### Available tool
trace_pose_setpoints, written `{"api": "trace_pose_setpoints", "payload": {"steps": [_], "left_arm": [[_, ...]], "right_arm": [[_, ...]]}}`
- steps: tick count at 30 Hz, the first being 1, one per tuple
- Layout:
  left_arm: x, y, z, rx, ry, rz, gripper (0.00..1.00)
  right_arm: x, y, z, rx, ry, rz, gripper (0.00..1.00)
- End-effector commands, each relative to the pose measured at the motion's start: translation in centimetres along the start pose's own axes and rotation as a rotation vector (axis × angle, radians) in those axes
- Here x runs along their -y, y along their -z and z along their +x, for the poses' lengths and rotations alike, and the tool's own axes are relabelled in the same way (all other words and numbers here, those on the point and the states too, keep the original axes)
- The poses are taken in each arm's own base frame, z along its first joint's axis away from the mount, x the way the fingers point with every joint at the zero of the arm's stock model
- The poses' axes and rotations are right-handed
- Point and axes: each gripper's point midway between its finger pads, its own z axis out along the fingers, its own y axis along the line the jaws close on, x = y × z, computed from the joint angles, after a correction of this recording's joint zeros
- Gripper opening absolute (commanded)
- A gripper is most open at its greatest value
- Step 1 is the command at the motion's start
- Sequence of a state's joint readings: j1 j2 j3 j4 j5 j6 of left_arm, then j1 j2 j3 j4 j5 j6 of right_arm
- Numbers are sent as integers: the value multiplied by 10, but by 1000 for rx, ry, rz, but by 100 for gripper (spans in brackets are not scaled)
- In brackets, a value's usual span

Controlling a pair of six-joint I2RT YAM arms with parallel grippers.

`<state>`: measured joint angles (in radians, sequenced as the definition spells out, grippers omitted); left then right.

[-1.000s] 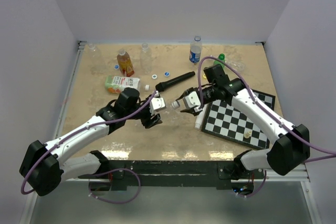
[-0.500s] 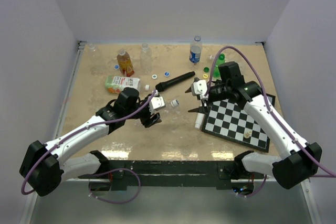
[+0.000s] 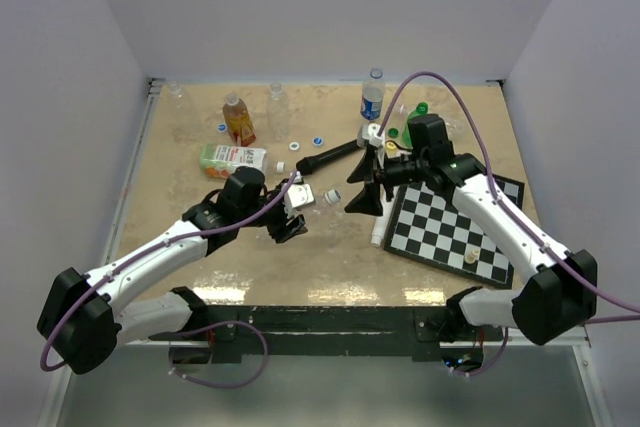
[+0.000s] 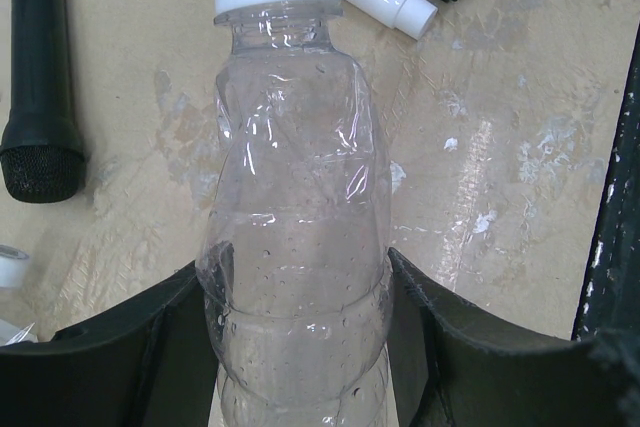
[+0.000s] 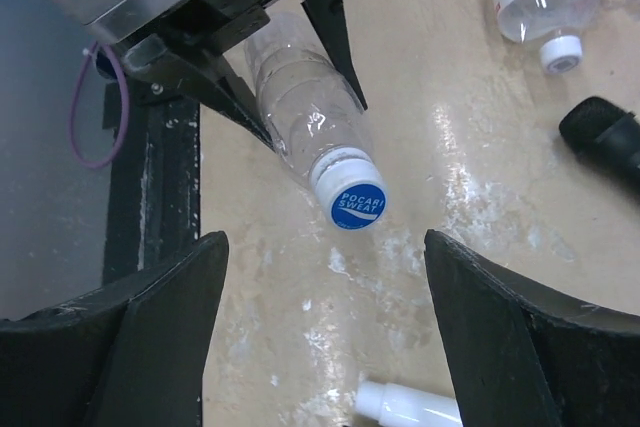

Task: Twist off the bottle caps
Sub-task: Unscrew the bottle cap from the plastic bottle.

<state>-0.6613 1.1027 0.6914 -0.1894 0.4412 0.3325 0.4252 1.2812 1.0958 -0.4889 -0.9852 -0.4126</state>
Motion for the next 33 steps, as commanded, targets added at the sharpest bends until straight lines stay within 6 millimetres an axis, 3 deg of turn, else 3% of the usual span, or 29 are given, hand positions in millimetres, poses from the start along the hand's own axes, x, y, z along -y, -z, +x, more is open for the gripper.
{"api": "trace_pose_setpoints", "payload": {"steps": [1, 10, 20, 22, 28, 33], "left_arm": [[-5, 3, -13, 44, -17, -18, 11], [-5, 4, -13, 43, -19, -17, 11], [-4, 3, -14, 44, -19, -15, 11], [-4, 3, -12, 41, -17, -15, 11], [-4, 3, -13, 43, -20, -16, 11], [-4, 4, -13, 43, -18, -16, 11]], "right_arm": [[8, -9, -9, 31, -177, 2, 83], [5, -32, 0, -23, -298, -98, 78], [0, -35, -7, -19, -310, -155, 63], [1, -36, -7, -20, -313, -157, 54], [0, -35, -7, -25, -287, -167, 14], [-3, -32, -5, -51, -186, -177, 4]]}}
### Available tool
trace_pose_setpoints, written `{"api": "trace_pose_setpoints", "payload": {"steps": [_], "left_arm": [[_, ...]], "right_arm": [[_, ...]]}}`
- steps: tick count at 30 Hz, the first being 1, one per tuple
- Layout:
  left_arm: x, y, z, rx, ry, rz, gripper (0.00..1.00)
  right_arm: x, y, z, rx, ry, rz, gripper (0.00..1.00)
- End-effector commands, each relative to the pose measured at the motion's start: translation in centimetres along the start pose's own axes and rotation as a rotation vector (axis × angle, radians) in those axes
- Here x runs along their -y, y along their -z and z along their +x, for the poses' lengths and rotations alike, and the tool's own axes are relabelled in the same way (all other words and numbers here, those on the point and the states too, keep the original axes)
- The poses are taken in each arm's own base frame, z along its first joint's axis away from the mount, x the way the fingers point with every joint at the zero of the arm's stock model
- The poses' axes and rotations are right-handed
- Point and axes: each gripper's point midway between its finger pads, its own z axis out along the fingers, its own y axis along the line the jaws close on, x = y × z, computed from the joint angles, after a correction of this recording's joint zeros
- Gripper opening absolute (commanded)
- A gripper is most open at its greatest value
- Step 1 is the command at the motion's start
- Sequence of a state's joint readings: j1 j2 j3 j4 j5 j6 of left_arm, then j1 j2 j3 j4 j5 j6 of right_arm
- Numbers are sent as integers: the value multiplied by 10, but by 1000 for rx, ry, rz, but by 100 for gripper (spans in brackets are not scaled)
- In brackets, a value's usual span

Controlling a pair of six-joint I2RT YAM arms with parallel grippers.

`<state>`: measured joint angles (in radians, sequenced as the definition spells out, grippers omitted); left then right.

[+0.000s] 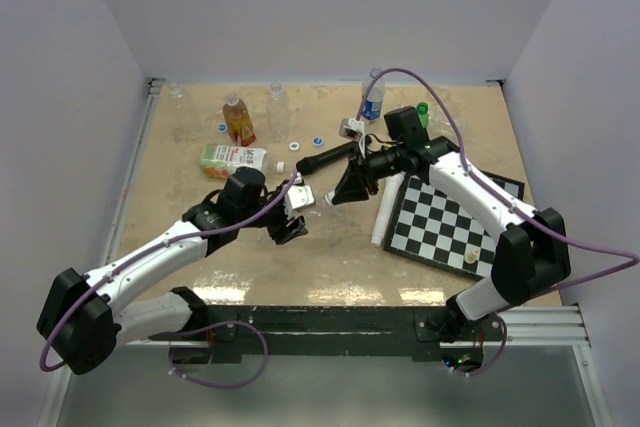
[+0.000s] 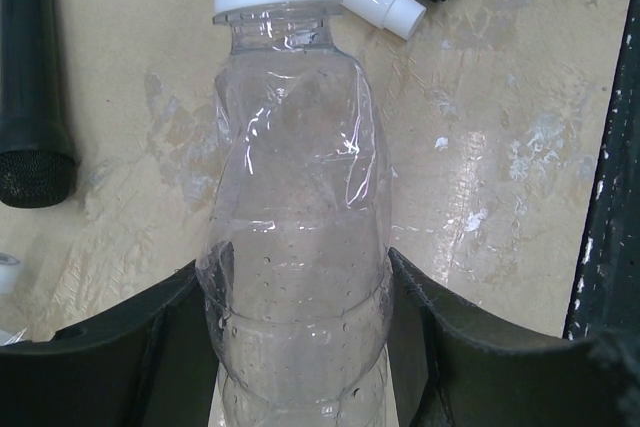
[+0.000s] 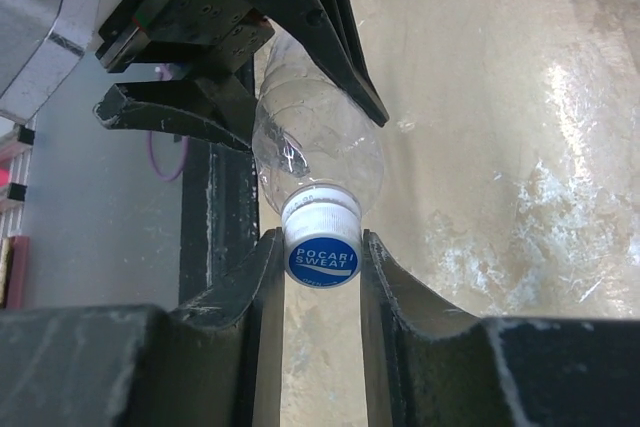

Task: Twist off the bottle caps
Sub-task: Unscrew the bottle cap from the plastic bottle.

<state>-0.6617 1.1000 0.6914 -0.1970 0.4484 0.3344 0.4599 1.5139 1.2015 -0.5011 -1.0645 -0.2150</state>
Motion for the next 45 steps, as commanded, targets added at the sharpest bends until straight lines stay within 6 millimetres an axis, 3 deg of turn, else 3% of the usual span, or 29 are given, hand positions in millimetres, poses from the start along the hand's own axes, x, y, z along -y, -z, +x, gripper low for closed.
{"api": "trace_pose_setpoints", "payload": {"steps": [1, 9, 13, 15, 29, 32, 36, 38, 45], "left_arm": [[-6, 3, -13, 44, -20, -23, 11], [-5, 4, -15, 52, -23, -22, 11], [-5, 5, -16, 54, -25, -23, 11], [-5, 5, -16, 53, -25, -25, 11], [-6, 5, -16, 54, -24, -25, 11], [-5, 4, -16, 52, -22, -23, 11], [-5, 5, -16, 55, -24, -24, 11], [-5, 5, -16, 54, -23, -23, 11], [-6, 5, -17, 56, -25, -26, 11]], "right_arm": [[-17, 5, -14, -18, 185, -48, 3], [-26, 16, 11, -152, 973, -177, 0], [-22, 22, 11, -177, 1352, -154, 0], [-19, 23, 9, -187, 1440, -145, 0], [-22, 20, 8, -137, 1406, -128, 2], [-23, 20, 7, -125, 1374, -124, 16], [-24, 22, 6, -128, 1290, -104, 48], [-23, 24, 4, -134, 1245, -82, 58], [-27, 32, -4, -98, 1086, -14, 74]]}}
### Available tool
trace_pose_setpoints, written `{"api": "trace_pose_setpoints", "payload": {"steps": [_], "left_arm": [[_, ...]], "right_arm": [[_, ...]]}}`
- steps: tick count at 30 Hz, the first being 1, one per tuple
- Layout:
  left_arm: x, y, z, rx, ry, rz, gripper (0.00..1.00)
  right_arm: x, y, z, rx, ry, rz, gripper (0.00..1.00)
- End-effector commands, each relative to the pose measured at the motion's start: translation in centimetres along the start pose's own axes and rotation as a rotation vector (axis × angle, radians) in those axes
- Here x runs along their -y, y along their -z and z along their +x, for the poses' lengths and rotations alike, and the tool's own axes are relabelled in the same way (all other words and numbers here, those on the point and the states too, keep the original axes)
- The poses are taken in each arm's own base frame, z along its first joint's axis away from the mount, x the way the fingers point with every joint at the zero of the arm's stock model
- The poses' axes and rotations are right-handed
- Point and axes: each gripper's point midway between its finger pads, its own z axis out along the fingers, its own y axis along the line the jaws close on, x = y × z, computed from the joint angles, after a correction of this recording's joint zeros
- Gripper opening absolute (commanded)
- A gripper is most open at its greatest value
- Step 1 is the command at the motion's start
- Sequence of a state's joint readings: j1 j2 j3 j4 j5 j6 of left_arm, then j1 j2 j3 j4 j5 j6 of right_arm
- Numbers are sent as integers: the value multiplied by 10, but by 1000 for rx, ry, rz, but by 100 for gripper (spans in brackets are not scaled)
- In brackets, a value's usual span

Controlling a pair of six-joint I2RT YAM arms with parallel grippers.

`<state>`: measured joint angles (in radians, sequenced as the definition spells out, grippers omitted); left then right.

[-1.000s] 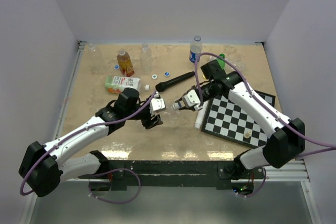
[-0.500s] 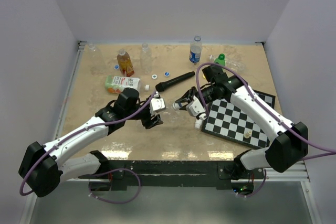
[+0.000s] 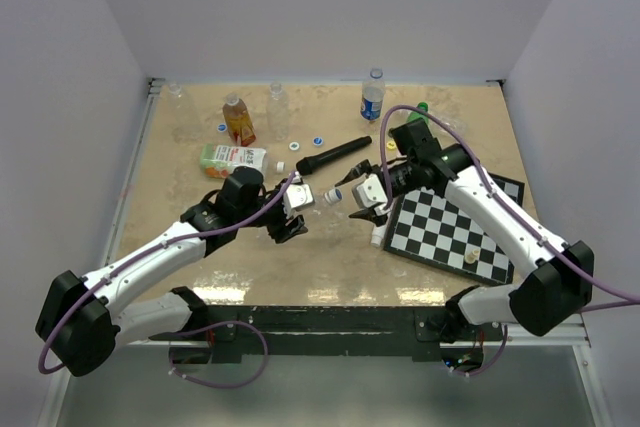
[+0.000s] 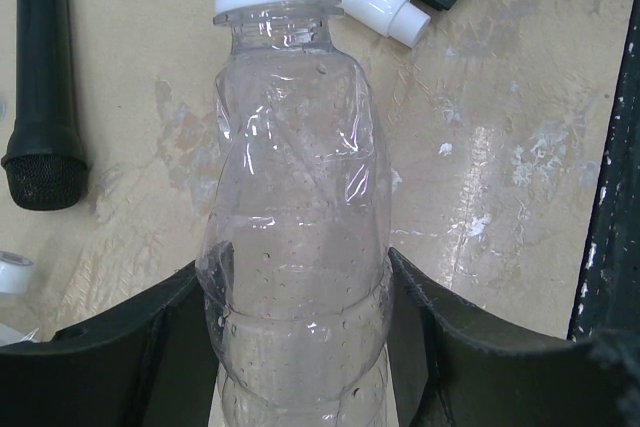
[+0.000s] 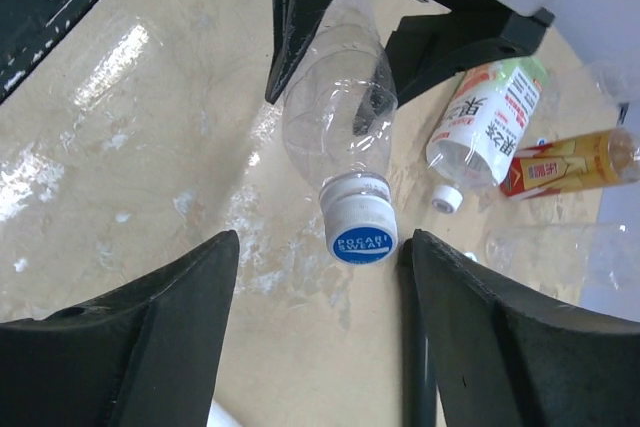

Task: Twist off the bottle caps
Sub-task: Unscrew the bottle cap from the plastic bottle.

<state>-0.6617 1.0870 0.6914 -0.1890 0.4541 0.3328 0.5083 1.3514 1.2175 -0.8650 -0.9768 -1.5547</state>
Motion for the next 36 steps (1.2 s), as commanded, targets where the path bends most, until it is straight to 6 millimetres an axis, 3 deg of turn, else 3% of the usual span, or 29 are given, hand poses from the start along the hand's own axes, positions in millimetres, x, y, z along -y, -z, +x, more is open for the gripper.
{"api": "trace_pose_setpoints", "payload": {"steps": [1, 6, 9, 13, 17, 24, 29, 36], "left_arm": [[-6, 3, -11, 35, -17, -24, 11], [-5, 3, -12, 38, -19, -23, 11], [-6, 3, -11, 36, -17, -22, 11], [-6, 3, -11, 36, -16, -22, 11], [-5, 2, -11, 35, -16, -20, 11], [-6, 2, -10, 33, -16, -25, 11], [-6, 2, -10, 32, -16, -24, 11], [-6, 2, -9, 30, -16, -25, 11]], "right_arm": [[5, 13, -11, 6, -137, 68, 76], [7, 20, -3, -48, -310, 138, 80], [-3, 20, 2, -73, -403, 132, 80], [-11, 18, -7, -36, -565, 116, 79], [-11, 14, -15, 8, -707, 103, 78], [-10, -1, 0, 4, -985, 66, 75], [-10, -7, -9, 75, -1088, -14, 77], [3, -17, -2, 106, -1187, -23, 78]]}}
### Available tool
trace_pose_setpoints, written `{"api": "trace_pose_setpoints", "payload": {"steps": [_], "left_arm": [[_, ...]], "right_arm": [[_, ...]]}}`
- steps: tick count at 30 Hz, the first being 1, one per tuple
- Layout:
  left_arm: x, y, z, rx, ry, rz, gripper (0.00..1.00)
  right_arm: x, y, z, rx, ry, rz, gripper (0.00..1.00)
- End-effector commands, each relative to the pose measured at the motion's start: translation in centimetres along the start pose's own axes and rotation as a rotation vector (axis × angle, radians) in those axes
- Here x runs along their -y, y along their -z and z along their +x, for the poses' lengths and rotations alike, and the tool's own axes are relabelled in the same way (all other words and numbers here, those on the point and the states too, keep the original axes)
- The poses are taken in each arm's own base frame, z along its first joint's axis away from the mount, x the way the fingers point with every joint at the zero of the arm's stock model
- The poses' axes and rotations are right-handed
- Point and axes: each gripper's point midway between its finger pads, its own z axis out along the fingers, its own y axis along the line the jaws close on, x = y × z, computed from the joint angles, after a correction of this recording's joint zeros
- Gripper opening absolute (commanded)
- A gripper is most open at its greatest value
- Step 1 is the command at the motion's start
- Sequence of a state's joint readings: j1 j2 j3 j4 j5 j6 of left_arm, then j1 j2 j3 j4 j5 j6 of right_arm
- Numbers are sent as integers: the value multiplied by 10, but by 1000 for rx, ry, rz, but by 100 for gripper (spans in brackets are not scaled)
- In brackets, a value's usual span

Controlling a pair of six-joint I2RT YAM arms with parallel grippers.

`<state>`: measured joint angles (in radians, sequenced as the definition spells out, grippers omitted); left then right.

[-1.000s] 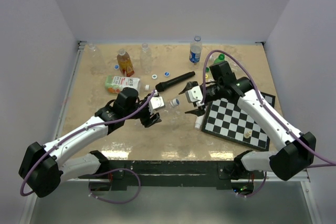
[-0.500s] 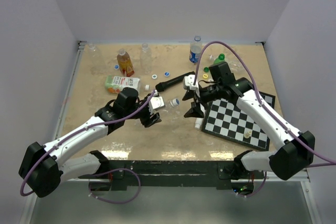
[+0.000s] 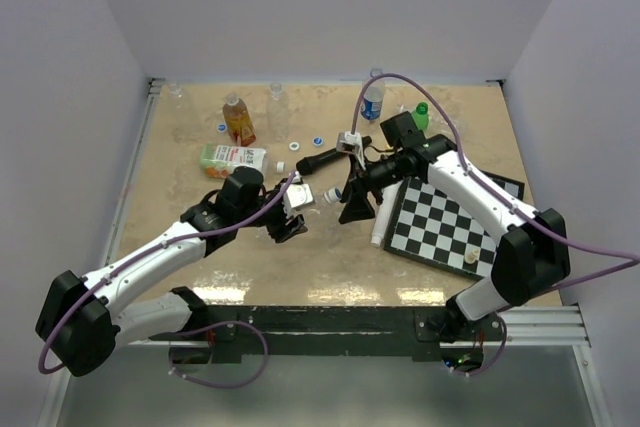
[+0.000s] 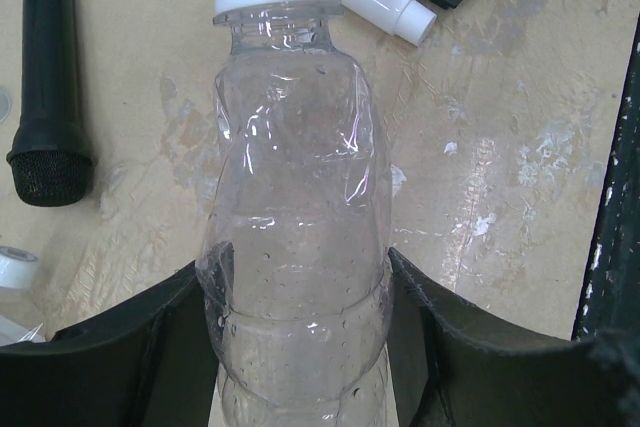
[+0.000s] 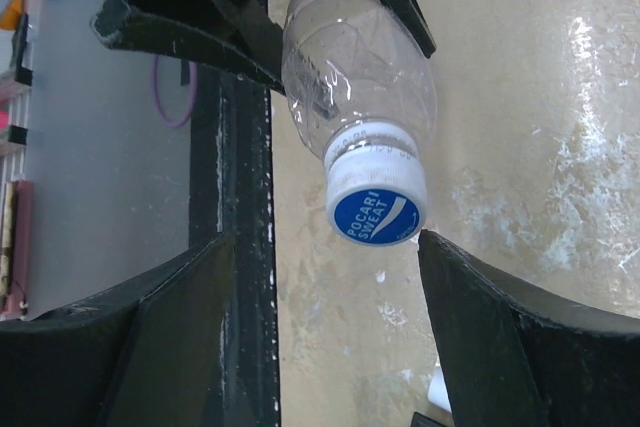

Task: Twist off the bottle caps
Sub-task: Unscrew the bottle cap from the plastic bottle.

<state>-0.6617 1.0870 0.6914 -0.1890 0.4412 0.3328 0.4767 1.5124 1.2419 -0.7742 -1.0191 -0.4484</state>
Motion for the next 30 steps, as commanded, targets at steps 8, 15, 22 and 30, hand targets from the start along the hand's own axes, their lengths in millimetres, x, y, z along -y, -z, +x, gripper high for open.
{"api": "trace_pose_setpoints", "payload": {"steps": [8, 15, 22, 30], "left_arm": [[-4, 2, -11, 38, -16, -14, 11], [-4, 3, -12, 40, -17, -15, 11], [-4, 3, -13, 42, -17, -14, 11], [-4, 3, -12, 39, -17, -14, 11]], "right_arm": [[-1, 5, -55, 139, -36, -3, 74], [3, 6, -58, 146, -39, 31, 64], [3, 8, -53, 135, -1, 56, 45], [0, 11, -48, 119, 36, 67, 27]]}}
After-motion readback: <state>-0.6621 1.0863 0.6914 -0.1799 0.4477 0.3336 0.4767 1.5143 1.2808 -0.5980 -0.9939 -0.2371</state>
